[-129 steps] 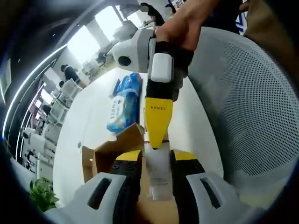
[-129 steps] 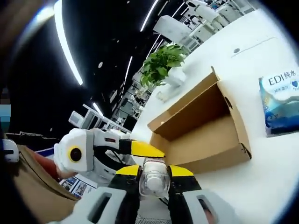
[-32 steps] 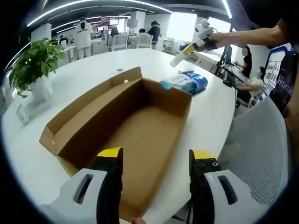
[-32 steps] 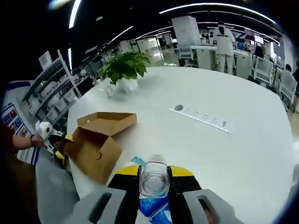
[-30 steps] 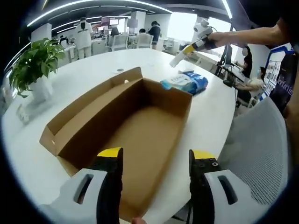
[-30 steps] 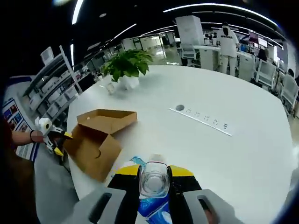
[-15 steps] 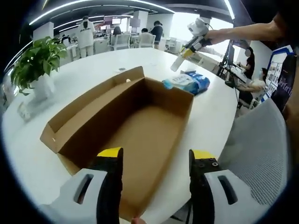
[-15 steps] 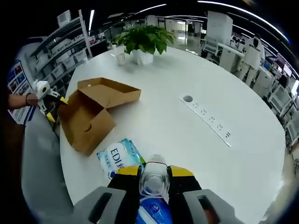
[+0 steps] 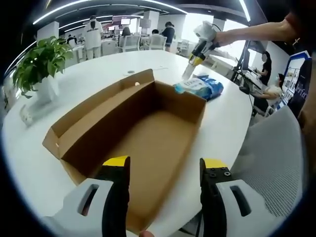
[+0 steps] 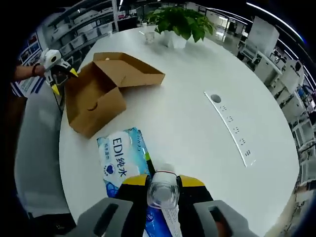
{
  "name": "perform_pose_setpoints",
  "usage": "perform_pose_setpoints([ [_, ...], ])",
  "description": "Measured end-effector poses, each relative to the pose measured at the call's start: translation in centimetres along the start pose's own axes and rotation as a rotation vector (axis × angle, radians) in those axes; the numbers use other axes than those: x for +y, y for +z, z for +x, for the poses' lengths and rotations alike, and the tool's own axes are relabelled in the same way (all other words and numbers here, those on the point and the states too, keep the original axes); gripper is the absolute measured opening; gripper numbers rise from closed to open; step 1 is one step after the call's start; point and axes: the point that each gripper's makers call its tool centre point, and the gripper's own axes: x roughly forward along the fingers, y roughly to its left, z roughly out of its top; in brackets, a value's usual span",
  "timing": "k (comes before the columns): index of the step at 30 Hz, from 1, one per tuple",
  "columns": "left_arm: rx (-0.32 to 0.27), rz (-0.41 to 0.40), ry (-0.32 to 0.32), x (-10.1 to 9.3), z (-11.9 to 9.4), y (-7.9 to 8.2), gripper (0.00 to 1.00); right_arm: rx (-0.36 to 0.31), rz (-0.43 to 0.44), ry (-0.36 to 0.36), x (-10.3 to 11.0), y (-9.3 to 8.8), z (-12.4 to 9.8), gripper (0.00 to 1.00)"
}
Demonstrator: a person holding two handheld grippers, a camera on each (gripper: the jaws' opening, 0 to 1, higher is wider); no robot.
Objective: Operate the shoe box by opening the lid, removing the specified soft item, and placing it in the target area until the item is outside and the box remains undamaged.
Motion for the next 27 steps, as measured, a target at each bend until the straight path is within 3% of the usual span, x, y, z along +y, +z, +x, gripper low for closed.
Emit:
perform_pose_setpoints([
  [13, 0.006, -0.003, 0.004, 0.7, 0.0, -0.1, 0.56, 0.121, -0.196, 0.017, 1.3, -0.4, 1.3, 0.18],
  [27, 0.020, -0.018, 0.001, 0.8, 0.0, -0.8, 0.56, 0.220, -0.383, 0.092, 2.4, -1.0, 2.1, 0.18],
])
